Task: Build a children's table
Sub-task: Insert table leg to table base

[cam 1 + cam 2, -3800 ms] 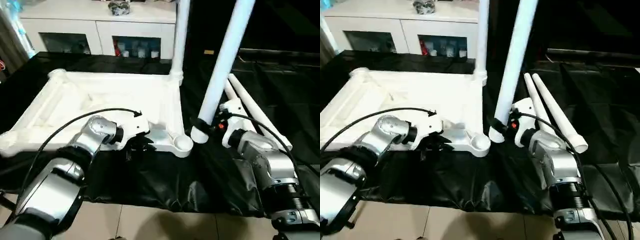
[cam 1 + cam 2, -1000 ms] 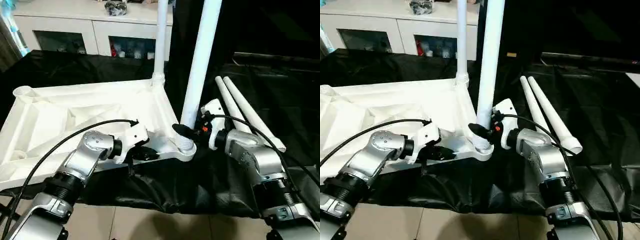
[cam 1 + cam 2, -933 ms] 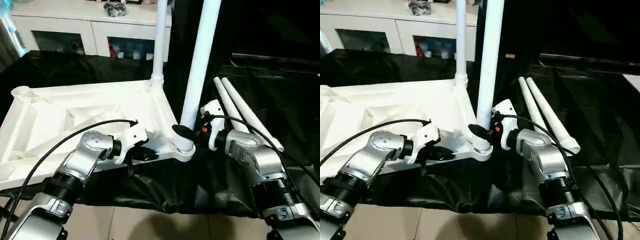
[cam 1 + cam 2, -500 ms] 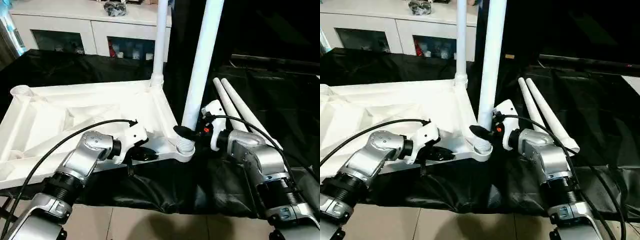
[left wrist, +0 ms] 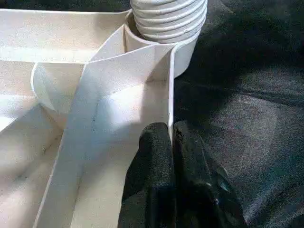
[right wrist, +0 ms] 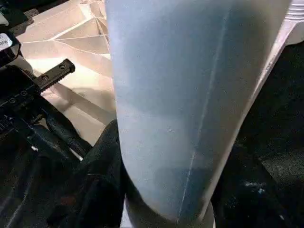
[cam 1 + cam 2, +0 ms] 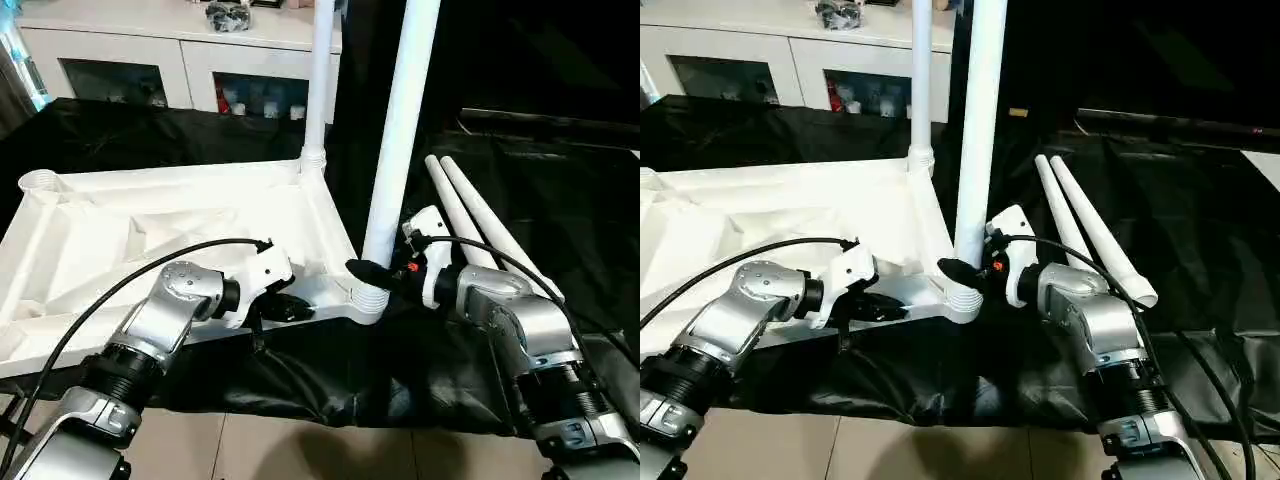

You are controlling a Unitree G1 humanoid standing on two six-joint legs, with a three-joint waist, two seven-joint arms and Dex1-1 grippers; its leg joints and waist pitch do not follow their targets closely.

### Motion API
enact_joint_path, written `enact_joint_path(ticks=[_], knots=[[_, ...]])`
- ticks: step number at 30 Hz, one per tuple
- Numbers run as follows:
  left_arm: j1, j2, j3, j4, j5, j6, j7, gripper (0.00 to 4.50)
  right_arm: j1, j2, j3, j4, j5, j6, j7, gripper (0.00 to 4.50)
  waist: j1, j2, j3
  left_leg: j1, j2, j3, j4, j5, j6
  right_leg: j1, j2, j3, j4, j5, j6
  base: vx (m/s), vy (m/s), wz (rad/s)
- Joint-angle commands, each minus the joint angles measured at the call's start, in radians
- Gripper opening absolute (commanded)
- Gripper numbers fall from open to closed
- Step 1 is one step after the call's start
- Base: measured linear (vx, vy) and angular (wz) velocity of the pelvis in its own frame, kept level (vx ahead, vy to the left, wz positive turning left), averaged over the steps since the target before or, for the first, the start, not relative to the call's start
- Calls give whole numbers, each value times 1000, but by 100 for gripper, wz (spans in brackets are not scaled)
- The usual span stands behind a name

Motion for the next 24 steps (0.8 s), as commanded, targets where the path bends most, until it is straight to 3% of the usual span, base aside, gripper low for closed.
enact_joint_path(ticks=[1, 8, 10, 15, 16, 24], knots=[[0, 23, 22, -13, 3, 13, 1, 0, 9, 8, 1, 27, -2, -2, 4, 189, 6, 10, -58, 13, 25, -10, -74, -285, -15, 43, -76, 49, -88, -359, -157, 0, 0, 0], [6, 25, 29, -31, -12, 26, 0, 0, 7, 36, -36, 60, 28, -25, -8, 189, 4, 17, -58, 14, 27, -11, -76, -295, -21, 43, -75, 49, -86, -334, -172, 0, 0, 0], [7, 24, 31, -35, -17, 28, 4, 0, 21, 52, -83, 75, 73, -33, -1, 189, 4, 16, -58, 14, 26, -11, -75, -297, -20, 44, -75, 50, -86, -331, -174, 0, 0, 0], [3, 21, 30, -34, -20, 29, 9, 0, 40, 65, -119, 102, 96, -50, 8, 189, 5, 19, -58, 13, 26, -10, -75, -288, -16, 44, -75, 49, -86, -319, -183, 0, 0, 0], [-2, 18, 31, -30, -20, 28, 13, 0, 56, 73, -139, 130, 100, -87, 5, 189, 6, 22, -59, 14, 27, -11, -76, -291, -18, 44, -76, 49, -86, -319, -185, 0, 0, 0], [-15, 9, 32, -15, -19, 25, 27, 0, 105, 101, -187, 181, 126, -158, 3, 189, 7, 28, -58, 15, 27, -12, -77, -309, -18, 44, -77, 48, -88, -327, -188, 0, 0, 0]])
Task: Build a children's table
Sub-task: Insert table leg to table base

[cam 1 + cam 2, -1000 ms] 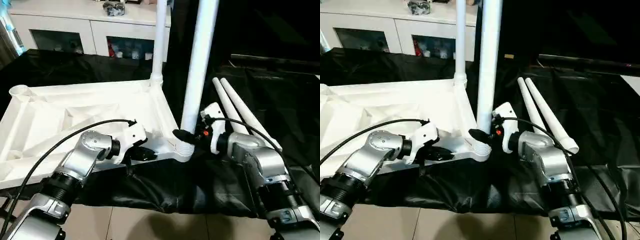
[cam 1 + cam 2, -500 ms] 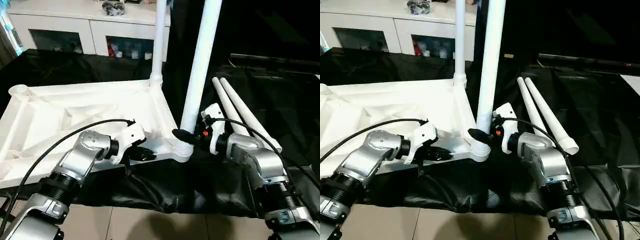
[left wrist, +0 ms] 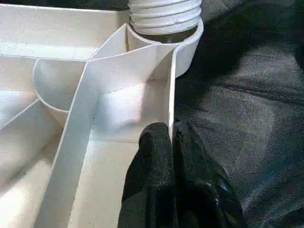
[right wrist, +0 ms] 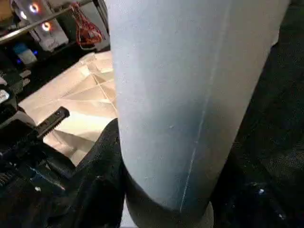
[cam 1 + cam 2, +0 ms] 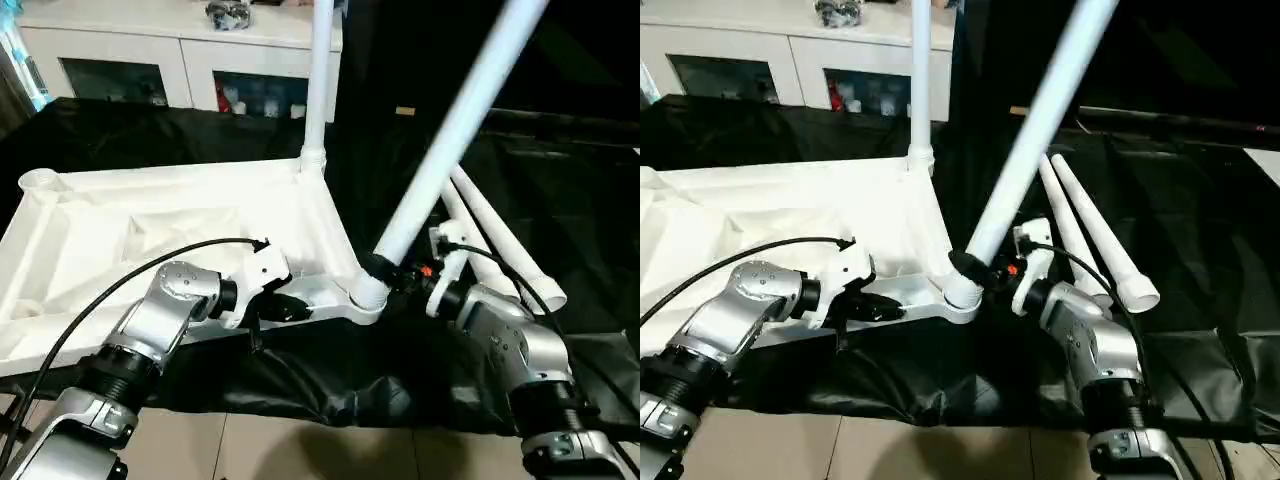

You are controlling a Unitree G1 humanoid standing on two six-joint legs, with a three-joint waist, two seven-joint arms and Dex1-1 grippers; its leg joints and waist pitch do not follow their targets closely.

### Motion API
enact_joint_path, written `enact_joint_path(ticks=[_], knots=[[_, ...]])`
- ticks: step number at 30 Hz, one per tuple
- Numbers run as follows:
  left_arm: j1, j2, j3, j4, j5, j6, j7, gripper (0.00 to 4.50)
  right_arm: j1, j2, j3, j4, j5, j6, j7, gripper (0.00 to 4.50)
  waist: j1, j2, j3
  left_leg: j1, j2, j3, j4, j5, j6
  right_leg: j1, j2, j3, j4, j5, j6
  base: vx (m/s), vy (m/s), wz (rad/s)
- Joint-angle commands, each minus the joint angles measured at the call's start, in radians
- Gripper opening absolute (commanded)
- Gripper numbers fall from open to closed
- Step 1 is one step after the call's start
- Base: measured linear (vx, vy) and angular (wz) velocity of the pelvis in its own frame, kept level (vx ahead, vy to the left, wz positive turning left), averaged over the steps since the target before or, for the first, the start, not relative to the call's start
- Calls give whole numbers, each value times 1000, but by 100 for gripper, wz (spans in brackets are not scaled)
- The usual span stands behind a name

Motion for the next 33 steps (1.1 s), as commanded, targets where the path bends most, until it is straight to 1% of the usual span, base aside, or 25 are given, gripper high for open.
enact_joint_path(ticks=[1, 3, 4, 6, 8, 9, 11, 12, 13, 15, 16, 18, 19, 20, 21, 22, 24, 25, 26, 28, 30, 31, 32, 33], knots=[[-21, 1, 29, 3, 0, 0, 29, 0, 35, -3, -12, 39, -13, -16, -8, 189, 4, 21, -61, 15, 27, -11, -77, -311, -17, 44, -77, 48, -88, -328, -186, 0, 0, 0], [-25, -2, 29, 10, 2, -3, 34, 0, 51, 4, -17, 40, -19, -40, -18, 189, 4, 21, -61, 15, 27, -12, -78, -311, -17, 44, -76, 48, -87, -326, -187, 0, 0, 0], [-27, -2, 29, 12, 3, -4, 37, 0, 62, 3, -10, 31, -27, -48, -19, 189, 3, 22, -60, 16, 26, -12, -78, -321, -17, 43, -76, 48, -89, -337, -186, 0, 0, 0], [-28, -2, 30, 15, 5, -6, 43, 0, 86, 0, 8, -3, -38, -61, -19, 189, 5, 19, -58, 16, 27, -12, -79, -327, -16, 42, -77, 48, -92, -357, -180, 0, 0, 0], [-29, -3, 31, 17, 6, -9, 47, 0, 97, -2, 20, -24, -48, -72, -21, 189, 6, 20, -59, 16, 28, -13, -80, -323, -16, 42, -77, 48, -91, -358, -174, 0, 0, 0], [-31, -5, 34, 22, 8, -12, 56, 0, 114, -3, 39, -64, -71, -87, -38, 189, 6, 17, -58, 15, 27, -13, -81, -324, -15, 42, -75, 48, -92, -361, -171, 0, 0, 0], [-32, -6, 35, 24, 8, -13, 58, 0, 118, -2, 44, -74, -79, -93, -46, 188, 6, 18, -58, 16, 27, -13, -81, -325, -15, 41, -77, 49, -92, -374, -165, 0, 0, 0], [-32, -6, 36, 25, 9, -14, 60, 0, 122, -3, 61, -88, -98, -103, -57, 188, 6, 15, -57, 14, 26, -12, -81, -326, -14, 40, -77, 49, -94, -382, -161, 0, 0, 0], [-31, -5, 35, 25, 10, -16, 61, 0, 122, -4, 78, -95, -118, -113, -62, 188, 6, 16, -56, 15, 26, -13, -81, -332, -15, 39, -78, 48, -95, -403, -155, 0, 0, 0], [-31, -4, 35, 26, 11, -16, 61, 0, 121, -5, 83, -96, -123, -115, -64, 188, 5, 17, -55, 16, 26, -14, -81, -344, -17, 36, -78, 48, -98, -432, -146, 0, 0, 0], [-30, -3, 33, 26, 14, -18, 61, 0, 115, -17, 110, -94, -151, -116, -63, 188, 5, 15, -54, 16, 26, -15, -82, -349, -16, 36, -79, 48, -100, -445, -140, 0, 0, 0], [-29, -1, 33, 25, 15, -19, 61, 0, 110, -23, 124, -92, -166, -112, -66, 188, 4, 15, -54, 16, 26, -15, -82, -350, -16, 35, -78, 48, -101, -450, -135, 0, 0, 0], [-27, 1, 32, 23, 16, -19, 60, 0, 98, -32, 144, -85, -184, -107, -67, 188, 4, 14, -53, 16, 26, -15, -82, -352, -16, 35, -79, 49, -101, -458, -132, 0, 0, 0], [-27, 1, 32, 23, 16, -19, 60, 0, 98, -32, 144, -85, -184, -107, -67, 188, 3, 11, -53, 16, 26, -15, -82, -354, -15, 34, -79, 48, -102, -462, -131, 0, 0, 0], [-26, 2, 30, 21, 17, -19, 57, 0, 87, -37, 158, -82, -194, -97, -66, 188, 2, 13, -53, 16, 26, -16, -82, -356, -16, 34, -78, 48, -102, -465, -129, 0, 0, 0], [-22, 5, 27, 14, 17, -18, 51, 0, 68, -44, 178, -74, -205, -86, -53, 188, 0, 9, -52, 16, 26, -16, -82, -359, -15, 33, -78, 48, -103, -473, -127, 0, 0, 0], [-20, 9, 23, 7, 18, -17, 43, 0, 46, -50, 194, -60, -209, -74, -27, 188, -2, 10, -52, 13, 25, -17, -82, -358, -14, 36, -78, 47, -102, -480, -124, 0, 0, 0], [-18, 11, 21, 4, 18, -17, 40, 0, 38, -53, 200, -53, -210, -69, -16, 188, -2, 10, -52, 15, 25, -17, -81, -362, -13, 33, -79, 47, -103, -490, -121, 0, 0, 0], [-18, 11, 21, 4, 18, -17, 40, 0, 38, -53, 200, -53, -210, -69, -16, 188, -3, 9, -52, 14, 25, -17, -81, -363, -13, 34, -79, 47, -104, -494, -121, 0, 0, 0], [-15, 16, 19, -3, 20, -16, 34, 0, 17, -67, 227, -32, -217, -71, 39, 188, -3, 6, -52, 15, 25, -17, -80, -365, -11, 33, -80, 46, -105, -502, -117, 0, 0, 0], [-14, 19, 18, -7, 20, -15, 31, 0, 12, -74, 237, -26, -218, -71, 64, 188, -3, 6, -53, 14, 26, -17, -80, -353, -9, 33, -79, 47, -102, -484, -122, 0, 0, 0], [-13, 23, 18, -11, 20, -15, 27, 0, 8, -83, 247, -20, -217, -77, 95, 188, -2, 4, -53, 15, 27, -15, -79, -350, -7, 33, -79, 49, -102, -473, -127, 0, 0, 0], [-12, 26, 17, -15, 20, -14, 24, 0, 8, -88, 253, -19, -216, -82, 113, 188, -1, 5, -54, 14, 27, -15, -79, -343, -5, 34, -80, 49, -101, -461, -130, 0, 0, 0], [-12, 27, 17, -17, 20, -14, 21, 0, 8, -91, 255, -20, -214, -82, 121, 188, 0, 6, -55, 14, 29, -15, -80, -334, -5, 34, -79, 50, -98, -434, -138, 0, 0, 0]])
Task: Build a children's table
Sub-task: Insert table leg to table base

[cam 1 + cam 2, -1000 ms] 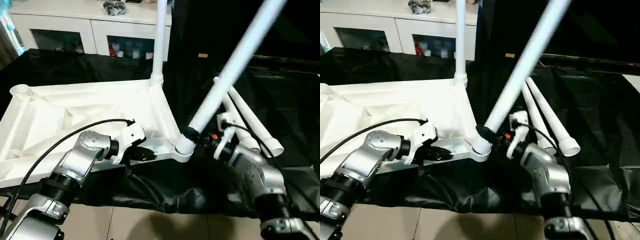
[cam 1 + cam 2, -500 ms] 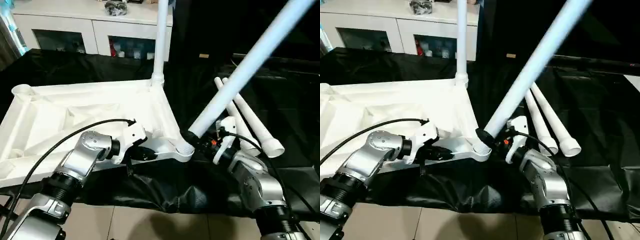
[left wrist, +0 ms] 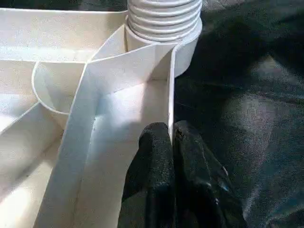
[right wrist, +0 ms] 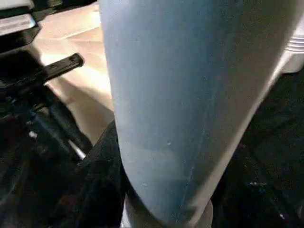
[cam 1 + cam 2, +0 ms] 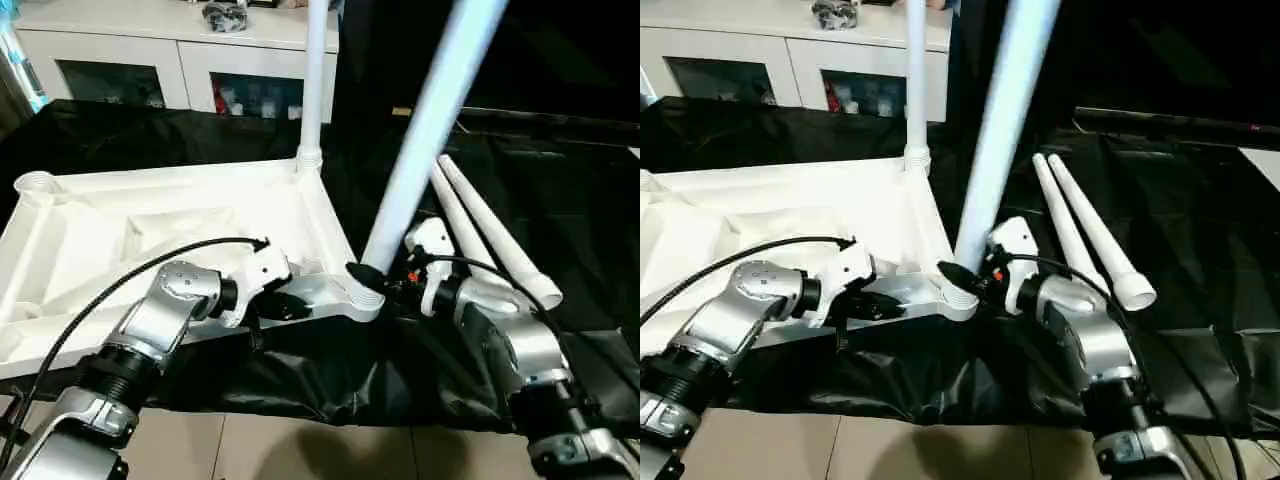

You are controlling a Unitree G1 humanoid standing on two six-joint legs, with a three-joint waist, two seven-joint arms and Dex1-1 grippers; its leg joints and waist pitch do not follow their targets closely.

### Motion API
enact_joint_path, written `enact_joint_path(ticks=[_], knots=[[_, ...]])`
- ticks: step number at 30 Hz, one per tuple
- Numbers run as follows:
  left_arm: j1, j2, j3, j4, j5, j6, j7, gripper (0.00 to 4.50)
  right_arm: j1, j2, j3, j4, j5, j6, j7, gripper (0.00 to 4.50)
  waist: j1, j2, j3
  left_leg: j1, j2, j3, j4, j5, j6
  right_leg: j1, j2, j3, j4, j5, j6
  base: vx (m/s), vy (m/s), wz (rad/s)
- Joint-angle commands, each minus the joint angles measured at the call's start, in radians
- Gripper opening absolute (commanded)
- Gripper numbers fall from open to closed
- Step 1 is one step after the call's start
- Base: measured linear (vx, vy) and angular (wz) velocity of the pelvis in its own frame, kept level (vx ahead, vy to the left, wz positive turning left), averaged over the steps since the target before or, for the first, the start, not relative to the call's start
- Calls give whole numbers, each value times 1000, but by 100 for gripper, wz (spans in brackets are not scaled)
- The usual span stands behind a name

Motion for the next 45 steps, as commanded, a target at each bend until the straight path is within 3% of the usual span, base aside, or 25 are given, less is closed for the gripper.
enact_joint_path(ticks=[1, 5, 10, 11, 13, 14, 19, 21, 25, 27, 28, 30, 34, 38, 40, 42, 45], knots=[[-10, 32, 16, -29, 8, 0, 0, 0, 42, -16, 78, 33, 3, 37, 120, 188, 4, 9, -56, 11, 30, -13, -80, -326, -3, 37, -78, 50, -93, -402, -150, 0, 0, 0], [-7, 51, 11, -47, 0, -15, -36, 0, 51, -30, 93, 22, 28, 36, 194, 188, 8, 4, -56, 10, 29, -10, -79, -304, 8, 42, -78, 51, -89, -359, -169, 0, 0, 0], [-1, 76, 6, -84, -22, -33, -98, 0, 52, -46, 110, 36, 33, 10, 278, 188, 9, 8, -55, 13, 32, -11, -82, -314, 2, 40, -79, 51, -88, -368, -173, 0, 0, 0], [3, 88, 5, -109, -37, -34, -131, 0, 51, -57, 121, 36, 34, 0, 315, 188, 8, 2, -50, 12, 31, -11, -83, -321, 4, 38, -78, 51, -90, -379, -172, 0, 0, 0], [1, 95, 3, -116, -39, -31, -145, 0, 48, -64, 131, 37, 32, -7, 339, 188, 8, 3, -49, 13, 32, -11, -83, -325, 4, 37, -80, 52, -91, -388, -170, 0, 0, 0], [-2, 100, 3, -116, -36, -31, -146, 0, 46, -70, 136, 37, 32, -8, 360, 188, 7, -2, -47, 13, 32, -11, -84, -326, 6, 37, -78, 52, -91, -397, -168, 0, 0, 0], [-21, 89, 23, -102, -22, 0, -92, 0, 23, -62, 138, 72, 19, -27, 372, 188, 11, -5, -44, 14, 33, -12, -84, -327, 3, 34, -82, 52, -92, -419, -166, 0, 0, 0], [-29, 67, 45, -104, -16, 31, -28, 0, -18, -18, 108, 150, -5, -55, 290, 188, 8, -10, -45, 13, 32, -13, -83, -335, -2, 32, -85, 51, -92, -443, -167, 0, 0, 0], [-49, 30, 76, -118, 5, 137, 87, 0, -105, 51, 73, 315, -74, -123, 79, 188, 0, -9, -39, 14, 28, -21, -84, -368, -21, 32, -86, 44, -104, -550, -130, 0, 0, 0], [-58, 13, 86, -121, 16, 181, 134, 0, -135, 74, 63, 369, -92, -143, 1, 188, -9, -11, -38, 10, 28, -24, -86, -369, -40, 31, -87, 40, -98, -557, -135, 0, 0, 0], [-68, -12, 95, -130, 30, 225, 191, 0, -174, 104, 45, 432, -100, -154, -88, 188, -8, -10, -42, 13, 26, -25, -83, -378, -41, 31, -90, 40, -103, -584, -119, 0, 0, 0], [-80, -52, 109, -145, 48, 277, 267, 0, -228, 150, 16, 514, -95, -159, -197, 188, -10, -13, -47, 16, 28, -23, -80, -367, -41, 30, -92, 43, -102, -557, -132, 0, 0, 0], [-100, -144, 131, -161, 80, 370, 424, 0, -334, 234, -34, 667, -92, -175, -396, 188, -7, -7, -53, 19, 30, -16, -78, -323, -40, 30, -82, 47, -87, -394, -182, 0, 0, 0], [-107, -181, 111, -152, 96, 368, 479, 0, -402, 289, -71, 771, -96, -208, -484, 188, 7, -7, -67, 3, 26, -6, -71, -173, -3, 47, -77, 51, -58, -132, -227, 0, 0, 0], [-108, -179, 101, -144, 96, 352, 475, 0, -411, 302, -84, 783, -86, -209, -488, 188, 10, -8, -68, 1, 23, -4, -70, -140, 14, 50, -74, 50, -52, -69, -240, 0, 0, 0], [-105, -177, 94, -148, 99, 335, 466, 0, -420, 310, -91, 804, -87, -219, -495, 188, 11, -3, -66, 3, 25, -4, -71, -144, 18, 51, -76, 49, -53, -65, -244, 0, 0, 0], [-101, -175, 91, -163, 95, 342, 453, 0, -426, 319, -99, 825, -88, -227, -498, 188, 11, -1, -62, 6, 27, -5, -74, -199, 0, 49, -78, 48, -60, -142, -237, 0, 0, 0]])
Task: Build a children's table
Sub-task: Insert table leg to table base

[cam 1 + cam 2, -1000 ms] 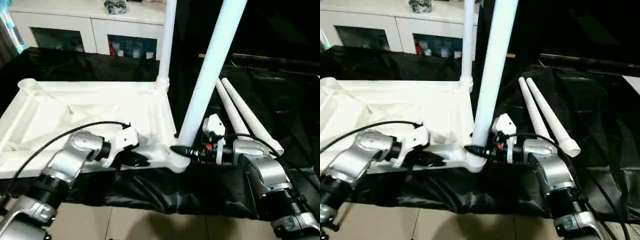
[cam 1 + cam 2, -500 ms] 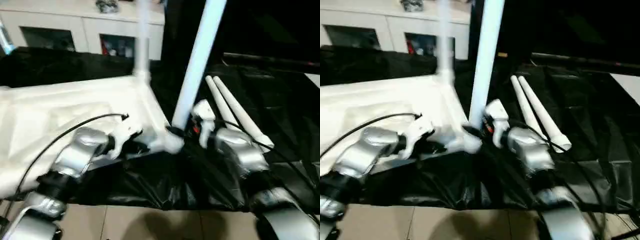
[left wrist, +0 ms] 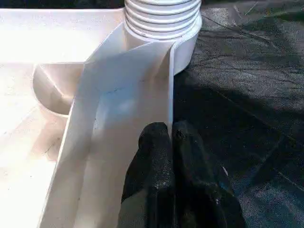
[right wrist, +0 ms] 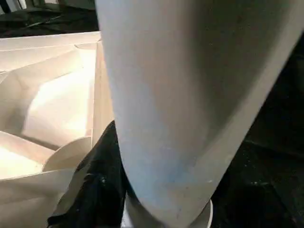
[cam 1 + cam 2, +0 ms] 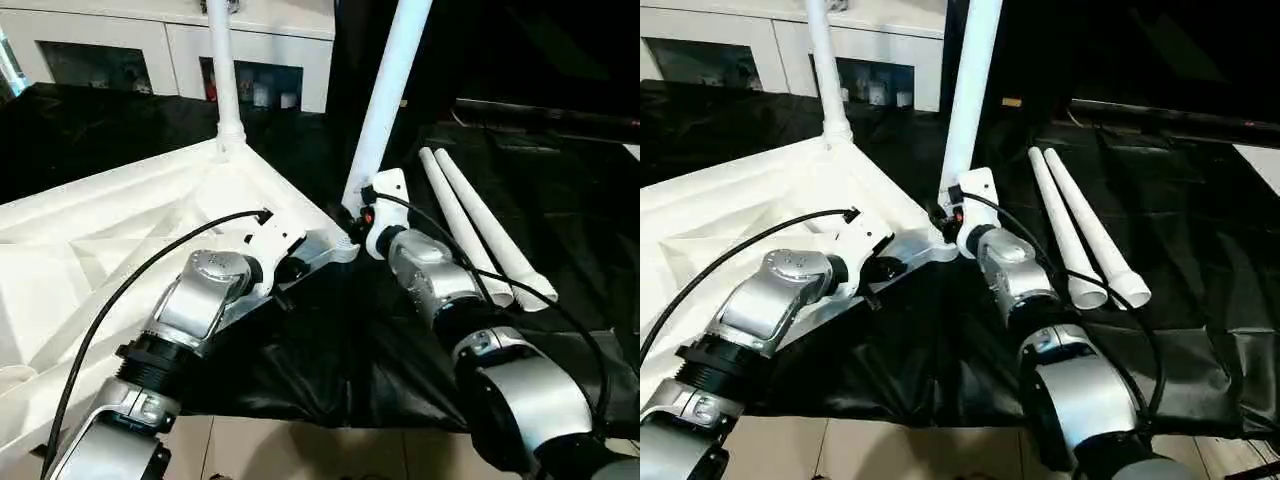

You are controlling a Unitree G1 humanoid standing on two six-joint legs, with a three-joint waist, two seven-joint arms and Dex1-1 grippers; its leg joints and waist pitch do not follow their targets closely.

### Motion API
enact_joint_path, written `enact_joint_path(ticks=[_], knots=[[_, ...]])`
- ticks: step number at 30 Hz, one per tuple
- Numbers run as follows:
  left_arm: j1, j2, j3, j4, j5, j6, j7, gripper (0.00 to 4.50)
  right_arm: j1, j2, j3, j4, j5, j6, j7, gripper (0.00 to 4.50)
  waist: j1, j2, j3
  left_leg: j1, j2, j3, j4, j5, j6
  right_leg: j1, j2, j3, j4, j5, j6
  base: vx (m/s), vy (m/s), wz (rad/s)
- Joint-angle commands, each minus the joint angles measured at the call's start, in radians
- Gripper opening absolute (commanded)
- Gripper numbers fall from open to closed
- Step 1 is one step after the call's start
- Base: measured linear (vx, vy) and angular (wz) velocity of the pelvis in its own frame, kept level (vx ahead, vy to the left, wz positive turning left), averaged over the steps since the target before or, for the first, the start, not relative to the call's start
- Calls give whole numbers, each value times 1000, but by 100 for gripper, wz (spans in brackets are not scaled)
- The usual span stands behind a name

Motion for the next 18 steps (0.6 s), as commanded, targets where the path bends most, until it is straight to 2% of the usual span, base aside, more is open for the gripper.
enact_joint_path(ticks=[1, 3, 5, 6, 8, 10, 11, 15, 16, 18], knots=[[-46, -4, 7, -60, 0, -33, 14, 0, 33, 54, 18, 88, -14, 39, 35, 188, 8, 26, -72, 10, 27, -6, -67, -222, -2, 62, -79, 51, -66, -183, -214, 0, 0, 0], [-44, 2, 2, -65, -3, -34, 6, 0, 29, 57, 18, 102, -25, 31, 34, 188, 7, 26, -71, 11, 27, -7, -67, -239, -12, 60, -79, 51, -68, -209, -205, 0, 0, 0], [-42, 9, -4, -68, -9, -42, -9, 0, 24, 58, -2, 114, -16, 30, 49, 188, 6, 32, -72, 11, 27, -8, -68, -240, -16, 60, -77, 52, -67, -194, -208, 0, 0, 0], [-42, 10, -4, -67, -11, -43, -14, 0, 21, 57, -12, 116, -9, 32, 53, 223, 5, 34, -73, 11, 27, -8, -68, -240, -17, 60, -77, 52, -66, -185, -210, 0, 0, 0], [-42, 15, -7, -64, -15, -57, -30, 0, 10, 52, -35, 118, 12, 40, 69, 261, 4, 35, -74, 11, 27, -7, -67, -233, -12, 62, -77, 52, -63, -156, -220, 0, 0, 0], [-43, 14, -7, -62, -17, -58, -34, 0, 5, 47, -36, 119, 11, 34, 69, 268, 5, 39, -76, 11, 28, -7, -65, -210, -7, 63, -76, 52, -58, -108, -237, 0, 0, 0], [-44, 14, -7, -60, -18, -57, -34, 0, 2, 45, -35, 121, 8, 30, 67, 277, 4, 36, -76, 9, 26, -5, -64, -199, -4, 65, -75, 52, -56, -90, -247, 0, 0, 0], [-47, 24, -16, -49, -25, -85, -61, 0, -22, 32, -52, 115, 17, 21, 99, 310, 3, 34, -74, 9, 26, -5, -63, -207, 1, 66, -77, 52, -60, -125, -244, 0, 0, 0], [-49, 26, -18, -44, -27, -93, -69, 0, -28, 29, -62, 115, 18, 18, 111, 330, 3, 35, -74, 10, 27, -5, -64, -213, 1, 65, -78, 52, -61, -137, -242, 0, 0, 0], [-49, 31, -21, -37, -29, -113, -85, 0, -36, 24, -72, 114, 21, 14, 124, 336, 3, 41, -74, 11, 28, -5, -64, -213, 0, 65, -77, 52, -60, -132, -245, 0, 0, 0]])
